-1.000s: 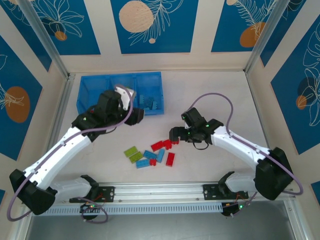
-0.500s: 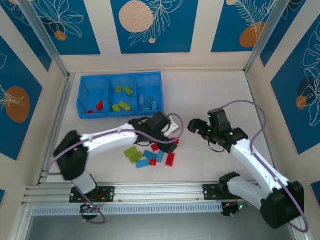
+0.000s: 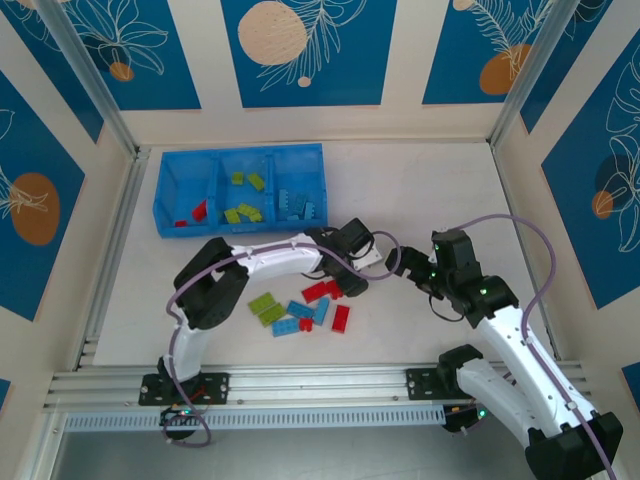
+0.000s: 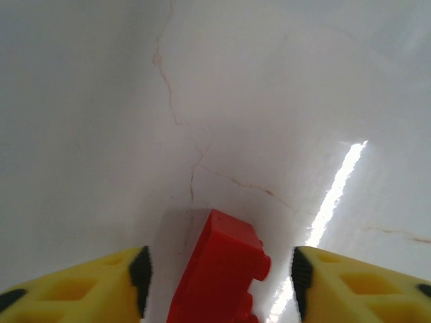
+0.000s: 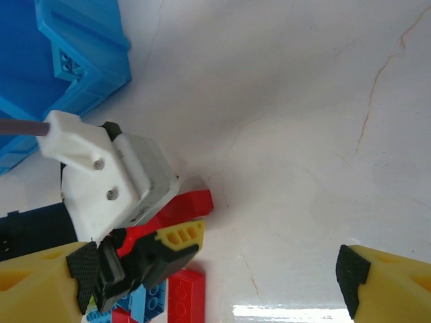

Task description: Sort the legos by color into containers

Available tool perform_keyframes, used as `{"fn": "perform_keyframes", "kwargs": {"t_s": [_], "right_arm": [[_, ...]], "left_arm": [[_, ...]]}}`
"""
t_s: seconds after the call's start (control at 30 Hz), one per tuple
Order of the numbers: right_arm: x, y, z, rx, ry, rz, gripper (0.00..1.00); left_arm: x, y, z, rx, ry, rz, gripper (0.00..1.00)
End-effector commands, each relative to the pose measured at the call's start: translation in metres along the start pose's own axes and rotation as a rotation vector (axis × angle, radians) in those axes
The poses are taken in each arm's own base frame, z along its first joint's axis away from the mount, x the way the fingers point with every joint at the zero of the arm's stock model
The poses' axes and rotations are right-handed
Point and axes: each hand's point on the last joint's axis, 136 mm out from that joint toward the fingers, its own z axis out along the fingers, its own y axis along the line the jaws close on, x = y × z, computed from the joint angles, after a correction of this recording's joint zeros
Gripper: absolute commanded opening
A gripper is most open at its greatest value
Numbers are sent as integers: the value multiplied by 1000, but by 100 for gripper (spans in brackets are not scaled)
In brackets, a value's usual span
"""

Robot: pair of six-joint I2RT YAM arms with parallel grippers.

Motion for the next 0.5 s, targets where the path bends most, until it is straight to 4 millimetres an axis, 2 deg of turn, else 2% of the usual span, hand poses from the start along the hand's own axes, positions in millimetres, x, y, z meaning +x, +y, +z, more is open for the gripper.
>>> {"fn": "perform_keyframes", "kwargs": {"t_s": [0.0,0.1,0.23,0.33,0.43,0.47], "right_arm": [[8,0,2,-21,32,-13,93],[9,-1,2,-18,38,-14,93],[9,0,2,-24,39,-9,93],[9,1,1,-29,34,-6,93],[6,4,-3,-40,21,-4,93],[5,5,-4,-43,15,-4,93]], "left_arm": [[5,3,10,-9,27,9,50],[6,4,11,-19,17,2,32],[-1,5,-1,-30,-35,3,21],[-14,7,-29,-45,-124,-16,17],[-27,21,-75,-80,-244,-71,17],[-30,32,-95,-107,-291,-110,17]]}}
